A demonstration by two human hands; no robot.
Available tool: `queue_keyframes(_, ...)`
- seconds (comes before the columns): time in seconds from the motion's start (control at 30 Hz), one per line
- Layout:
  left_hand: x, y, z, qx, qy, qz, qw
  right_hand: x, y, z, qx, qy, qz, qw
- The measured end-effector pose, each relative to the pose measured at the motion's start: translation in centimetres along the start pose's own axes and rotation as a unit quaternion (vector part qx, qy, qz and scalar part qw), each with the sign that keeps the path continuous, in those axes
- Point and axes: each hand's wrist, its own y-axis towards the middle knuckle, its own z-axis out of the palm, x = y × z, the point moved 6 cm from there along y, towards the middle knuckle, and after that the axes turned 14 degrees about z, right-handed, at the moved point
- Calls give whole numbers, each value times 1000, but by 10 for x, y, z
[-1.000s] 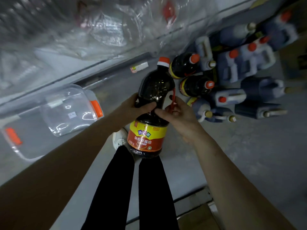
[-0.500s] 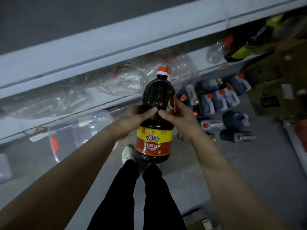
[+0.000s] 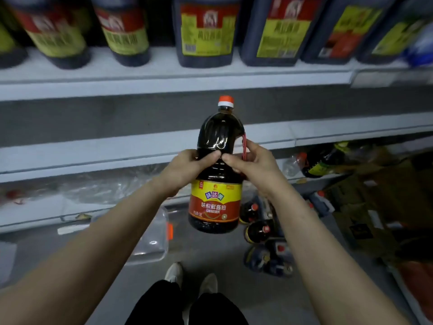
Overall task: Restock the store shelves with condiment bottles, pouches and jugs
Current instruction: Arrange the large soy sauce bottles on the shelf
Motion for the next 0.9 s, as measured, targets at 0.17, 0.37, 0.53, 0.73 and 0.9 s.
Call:
queue_keyframes(0.17,-67,-12,-28,-38,22,58,997,76,-26,2,13,-26,-78,997)
queue_keyframes(0.37,-148,-42,-67,-85,45,129,987,163,-65,17,33,-47,-170,984)
queue_keyframes(0.53,-198,-65,-98,-133,51,178,974,220,-92,31,59,-61,-231,969)
queue_keyframes(0.73,-254,-78,-145,-164,77,240,954,288,-119,56,84,-61,-303,947)
queue_keyframes(0.9,-305,-87,-190,-175,108,295,933,347,-137,78,65,-53,-372,925)
